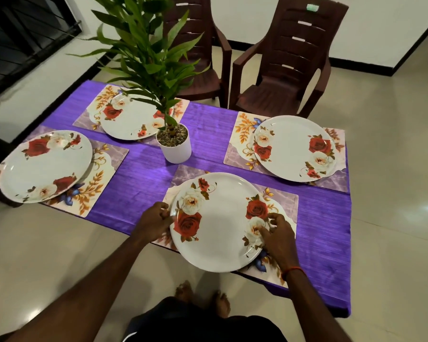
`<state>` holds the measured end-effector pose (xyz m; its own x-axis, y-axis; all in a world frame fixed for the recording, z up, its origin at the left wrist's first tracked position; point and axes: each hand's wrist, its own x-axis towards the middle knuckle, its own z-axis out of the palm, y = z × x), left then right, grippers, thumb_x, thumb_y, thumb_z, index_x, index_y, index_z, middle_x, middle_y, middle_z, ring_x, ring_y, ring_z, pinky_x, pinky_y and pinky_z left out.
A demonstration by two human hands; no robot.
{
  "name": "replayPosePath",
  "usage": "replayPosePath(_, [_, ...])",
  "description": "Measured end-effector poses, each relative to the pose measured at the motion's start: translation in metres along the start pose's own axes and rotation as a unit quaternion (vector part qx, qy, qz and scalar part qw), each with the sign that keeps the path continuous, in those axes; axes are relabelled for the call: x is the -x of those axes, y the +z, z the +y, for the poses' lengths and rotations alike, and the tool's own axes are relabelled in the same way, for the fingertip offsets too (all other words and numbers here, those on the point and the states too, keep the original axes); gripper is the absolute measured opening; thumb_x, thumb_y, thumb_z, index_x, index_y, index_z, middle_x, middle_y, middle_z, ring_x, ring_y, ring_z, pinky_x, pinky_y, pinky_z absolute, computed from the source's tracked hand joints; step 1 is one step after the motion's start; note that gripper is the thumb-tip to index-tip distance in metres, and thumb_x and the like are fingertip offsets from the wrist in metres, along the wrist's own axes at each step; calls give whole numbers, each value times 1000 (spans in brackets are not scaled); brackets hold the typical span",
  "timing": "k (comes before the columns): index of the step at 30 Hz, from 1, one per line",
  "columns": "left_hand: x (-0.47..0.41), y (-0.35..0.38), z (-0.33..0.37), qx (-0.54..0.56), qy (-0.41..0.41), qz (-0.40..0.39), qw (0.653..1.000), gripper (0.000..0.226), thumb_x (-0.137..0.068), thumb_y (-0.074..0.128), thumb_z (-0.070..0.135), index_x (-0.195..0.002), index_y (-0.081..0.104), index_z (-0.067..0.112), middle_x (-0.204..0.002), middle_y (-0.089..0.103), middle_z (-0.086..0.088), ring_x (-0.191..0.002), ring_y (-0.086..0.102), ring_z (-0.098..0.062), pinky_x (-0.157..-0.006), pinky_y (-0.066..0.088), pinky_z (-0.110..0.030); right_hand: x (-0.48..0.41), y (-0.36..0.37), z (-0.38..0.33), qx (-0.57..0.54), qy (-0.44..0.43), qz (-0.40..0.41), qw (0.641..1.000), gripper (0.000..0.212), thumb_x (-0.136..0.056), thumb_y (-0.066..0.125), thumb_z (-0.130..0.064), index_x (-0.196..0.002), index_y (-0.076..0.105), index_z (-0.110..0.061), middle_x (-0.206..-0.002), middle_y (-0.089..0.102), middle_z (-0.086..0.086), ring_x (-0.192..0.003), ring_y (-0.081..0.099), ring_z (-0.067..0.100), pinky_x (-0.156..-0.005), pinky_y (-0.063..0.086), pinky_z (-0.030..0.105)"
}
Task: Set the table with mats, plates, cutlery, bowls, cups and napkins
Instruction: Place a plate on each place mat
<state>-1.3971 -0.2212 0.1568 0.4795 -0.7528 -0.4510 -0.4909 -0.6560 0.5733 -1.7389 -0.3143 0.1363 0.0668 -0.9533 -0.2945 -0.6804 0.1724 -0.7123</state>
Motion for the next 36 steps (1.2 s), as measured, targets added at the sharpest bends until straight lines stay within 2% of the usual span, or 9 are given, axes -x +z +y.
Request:
replayPosePath(4, [4,-13,-5,-22,32,-8,999,50,-87,78,26,-130,56,13,-113,63,0,-106,64,-23,-90,55,-39,-1,-1,-12,76,-66,16,995,48,-87,74,-27,-130,57,-15,-132,57,10,-123,50,29,-104,42,43])
replayPosePath(8, [10,-31,-14,-83,101,7,991,57,-89,76,34,-138,52,18,-132,58,-3,-118,56,-22,-99,48,-39,-1,12,-35,93,-149,7,984,45,-84,78,-29,-125,61,-20,-121,63,2,-116,54,27,-101,38,36])
replayPosePath(11, [18,-50,-18,-105,125,11,986,59,-90,75,37,-141,52,17,-135,57,-3,-123,54,-23,-102,46,-42,5,31,-64,122,-212,2,970,43,-84,77,-33,-122,61,-24,-120,63,3,-115,53,27,-103,39,42])
replayPosePath(15, [26,-84,-47,-123,125,48,983,73,-80,54,65,-140,52,23,-136,58,2,-128,52,-23,-102,46,-48,25,70,-116,104,-281,-57,953,41,-89,69,-34,-126,60,-21,-128,58,3,-120,48,28,-105,32,40])
replayPosePath(17, [28,-100,-71,-126,125,65,982,74,-79,50,65,-141,51,24,-138,57,3,-131,51,-23,-104,46,-48,35,93,-145,106,-314,-84,940,39,-90,67,-34,-126,59,-22,-127,58,3,-118,47,27,-103,34,40])
replayPosePath(20, [39,-124,-97,-136,116,106,978,75,-79,48,66,-142,52,25,-140,57,4,-131,51,-21,-105,45,-41,46,129,-186,102,-355,-106,923,37,-84,71,-28,-120,62,-21,-118,63,5,-115,50,28,-100,37,41])
replayPosePath(25, [57,-158,-138,-130,68,147,978,63,-91,66,50,-145,46,26,-145,51,5,-135,43,-21,-104,37,-42,62,189,-241,127,-412,-152,889,40,-81,63,-40,-116,65,-20,-112,67,3,-105,58,32,-93,44,44])
replayPosePath(29, [72,-178,-182,-127,33,165,978,62,-93,64,50,-147,43,28,-147,50,4,-134,45,-20,-102,41,-40,84,236,-273,148,-436,-176,870,39,-82,64,-42,-116,65,-24,-117,66,0,-111,54,31,-91,43,47])
replayPosePath(36, [116,-207,-257,-73,-50,213,973,59,-96,62,47,-149,40,29,-147,48,8,-135,41,-17,-102,37,-39,134,309,-329,178,-511,-260,800,35,-83,72,-36,-116,64,-25,-111,65,-1,-109,52,26,-84,38,37])
